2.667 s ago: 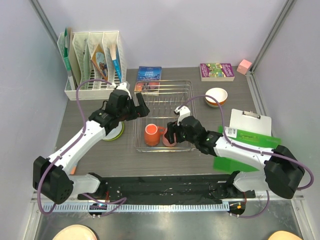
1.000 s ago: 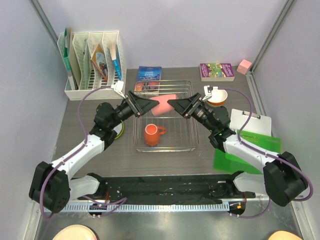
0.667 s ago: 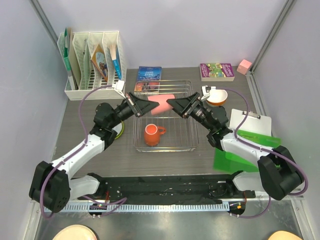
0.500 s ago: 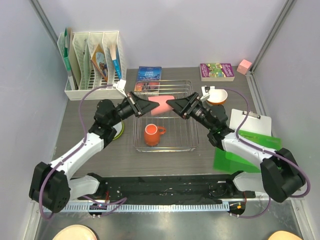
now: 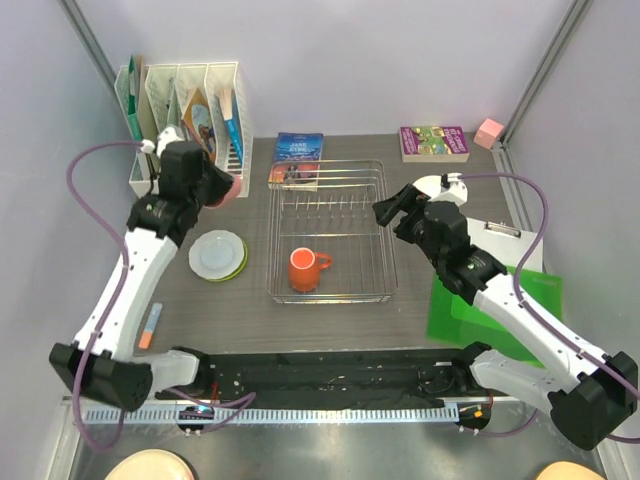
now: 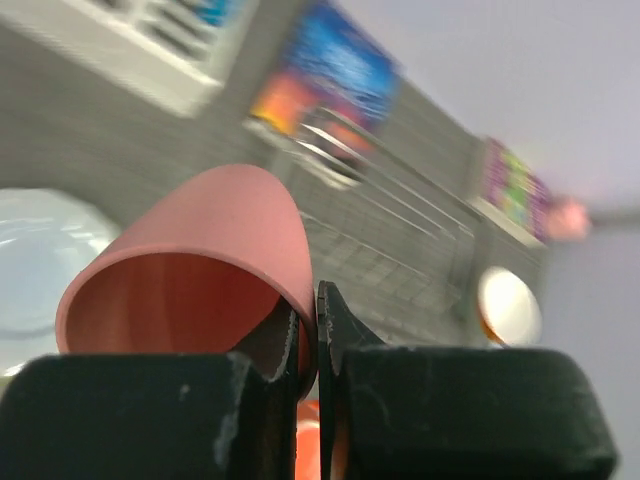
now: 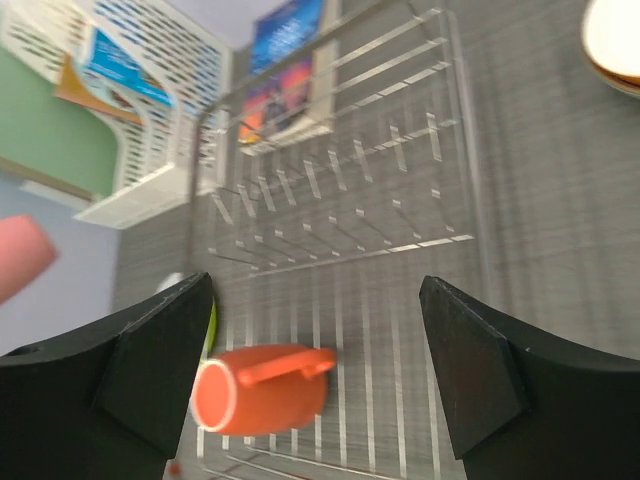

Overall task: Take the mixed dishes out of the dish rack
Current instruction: Place the cup at the center of the board.

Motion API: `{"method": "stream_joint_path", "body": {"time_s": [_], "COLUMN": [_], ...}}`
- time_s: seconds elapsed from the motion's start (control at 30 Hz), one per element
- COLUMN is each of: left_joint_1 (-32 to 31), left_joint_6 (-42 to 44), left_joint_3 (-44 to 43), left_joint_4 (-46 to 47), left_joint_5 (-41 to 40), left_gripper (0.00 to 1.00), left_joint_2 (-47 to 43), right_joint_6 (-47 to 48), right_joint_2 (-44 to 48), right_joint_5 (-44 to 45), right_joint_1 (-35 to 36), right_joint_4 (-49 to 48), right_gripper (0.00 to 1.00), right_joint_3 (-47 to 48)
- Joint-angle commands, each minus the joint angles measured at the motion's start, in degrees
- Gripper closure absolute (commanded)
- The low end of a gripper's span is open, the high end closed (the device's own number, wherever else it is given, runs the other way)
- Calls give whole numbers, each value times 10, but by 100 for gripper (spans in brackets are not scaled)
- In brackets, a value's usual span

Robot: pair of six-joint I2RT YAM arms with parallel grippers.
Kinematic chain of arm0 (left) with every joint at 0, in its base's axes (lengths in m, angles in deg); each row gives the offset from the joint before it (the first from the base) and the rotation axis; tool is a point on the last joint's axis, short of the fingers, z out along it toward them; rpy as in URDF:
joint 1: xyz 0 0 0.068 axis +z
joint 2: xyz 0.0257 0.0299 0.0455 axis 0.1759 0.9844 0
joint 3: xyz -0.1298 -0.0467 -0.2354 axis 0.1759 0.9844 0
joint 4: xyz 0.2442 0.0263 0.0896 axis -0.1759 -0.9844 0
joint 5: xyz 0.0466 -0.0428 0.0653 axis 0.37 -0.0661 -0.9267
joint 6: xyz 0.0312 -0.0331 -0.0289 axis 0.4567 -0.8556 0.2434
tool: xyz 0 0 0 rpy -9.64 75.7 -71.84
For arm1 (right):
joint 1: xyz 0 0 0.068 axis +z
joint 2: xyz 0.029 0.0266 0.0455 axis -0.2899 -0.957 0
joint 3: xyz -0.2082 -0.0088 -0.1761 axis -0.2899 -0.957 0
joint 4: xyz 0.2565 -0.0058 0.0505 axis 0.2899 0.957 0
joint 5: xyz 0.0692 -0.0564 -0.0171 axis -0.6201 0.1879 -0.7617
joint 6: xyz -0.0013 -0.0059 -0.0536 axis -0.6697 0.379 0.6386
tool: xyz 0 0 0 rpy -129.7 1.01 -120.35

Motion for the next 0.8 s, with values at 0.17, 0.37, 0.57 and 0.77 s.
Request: {"method": "stream_joint_path", "body": {"time_s": [0.17,0.37,0.57,0.77], "left_joint_1": [164,267,294,297], "left_joint_6": [-99,-87,-79,-59], "left_joint_3": [-169,-188,-230,-243], "left_joint_4": [-326,-305,-321,-312], "left_joint_5": [-173,-91,-87,-76], "left_gripper": [100,100,100,100], "left_joint_2": [211,303,396,438], "right_joint_6": [26,26,17,25], "right_joint_2": [2,10,14,2], "right_joint_5": [43,16,-7,-20], "right_joint_1": [2,2,2,2], "right_joint_4": [71,64,49,48], "right_gripper": [11,12,14,14], "right_joint_3": [4,-15,-43,-48]}}
